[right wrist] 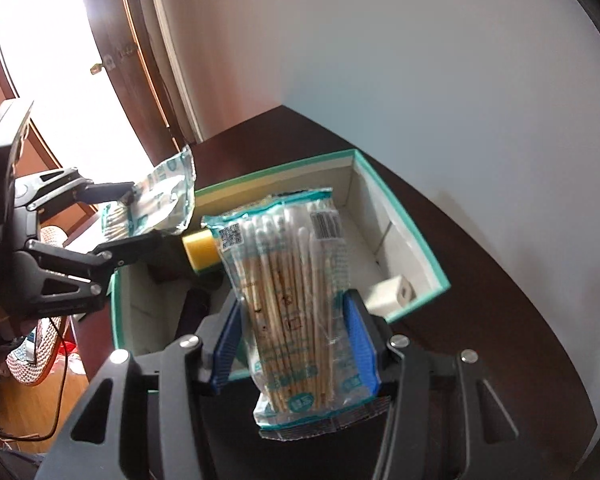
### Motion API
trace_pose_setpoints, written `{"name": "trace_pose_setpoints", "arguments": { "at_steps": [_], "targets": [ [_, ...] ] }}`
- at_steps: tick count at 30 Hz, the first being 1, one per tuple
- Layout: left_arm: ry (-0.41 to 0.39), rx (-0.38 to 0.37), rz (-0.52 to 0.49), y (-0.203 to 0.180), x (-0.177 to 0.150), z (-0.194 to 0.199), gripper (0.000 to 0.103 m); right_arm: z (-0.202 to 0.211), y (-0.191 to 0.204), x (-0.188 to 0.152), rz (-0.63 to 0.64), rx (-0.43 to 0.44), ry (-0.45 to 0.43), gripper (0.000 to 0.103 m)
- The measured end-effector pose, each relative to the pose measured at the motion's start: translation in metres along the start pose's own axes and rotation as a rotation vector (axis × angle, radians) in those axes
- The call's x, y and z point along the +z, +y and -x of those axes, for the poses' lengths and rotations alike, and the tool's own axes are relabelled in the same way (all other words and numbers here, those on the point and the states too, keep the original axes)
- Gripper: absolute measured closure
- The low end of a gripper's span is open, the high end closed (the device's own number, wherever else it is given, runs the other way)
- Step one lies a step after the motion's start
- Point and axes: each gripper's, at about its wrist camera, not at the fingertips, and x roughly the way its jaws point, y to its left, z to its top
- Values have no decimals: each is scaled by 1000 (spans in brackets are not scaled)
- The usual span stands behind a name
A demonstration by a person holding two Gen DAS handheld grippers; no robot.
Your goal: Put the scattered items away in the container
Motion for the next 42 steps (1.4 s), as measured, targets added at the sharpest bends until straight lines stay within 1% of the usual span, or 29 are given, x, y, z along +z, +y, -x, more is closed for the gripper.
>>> {"name": "trace_pose_setpoints", "arguments": {
  "at_steps": [4,6,10,14,15,17,18,19,21,22,24,25,26,27,28,29,30,32,33,35,38,39,42],
  "targets": [
    [11,-11,20,10,-4,-6,41,-22,3,10,15,-20,25,53],
    [15,-24,29,0,-3,-11,41,-30,4,13,20,-34,34,53],
    [21,-22,17,-7,-9,-8,41,-37,1,14,17,-34,38,52],
    [20,-23,34,-6,-7,-11,41,-37,-1,14,3,-33,39,49],
    [22,-20,38,-6,-6,-12,41,-38,-1,15,1,-37,39,46],
    [27,-10,37,-7,-8,-12,40,-39,0,19,0,-45,33,45],
    [29,-4,35,-7,-9,-12,40,-40,1,21,-3,-49,27,37],
    [33,0,38,-7,-10,-11,39,-39,1,23,-10,-48,20,28],
    [39,-4,63,-5,-12,-11,34,-32,1,22,-21,-41,-7,21],
    [35,-10,77,-3,-12,-11,30,-27,1,21,-27,-43,-20,20],
    [17,-26,106,0,-12,-9,28,-16,0,18,-41,-30,-51,20],
    [8,-34,120,1,-12,-7,25,-11,0,16,-48,-22,-66,18],
    [-7,-45,137,3,-11,-4,17,-3,-1,13,-58,-18,-84,16],
    [-28,-59,155,6,-11,1,12,5,-2,9,-69,-14,-104,14],
    [-54,-67,172,8,-11,7,3,13,-3,5,-78,-3,-122,11],
    [-85,-71,186,10,-10,15,1,20,-3,2,-88,7,-136,8],
    [-117,-75,207,13,-11,23,1,26,-4,-2,-98,17,-151,4],
    [-196,-120,266,22,-15,43,1,40,-5,-10,-121,36,-179,4],
    [-217,-135,285,25,-17,51,1,48,-5,-16,-140,41,-192,4],
    [-219,-144,299,25,-22,60,1,63,-7,-27,-178,50,-218,4],
    [-183,-148,278,11,-35,67,1,89,-4,-52,-224,79,-268,2],
    [-175,-154,265,5,-40,68,1,98,-3,-62,-236,92,-288,0],
    [-158,-193,243,-11,-52,72,1,113,5,-93,-273,96,-309,0]
  ]
}}
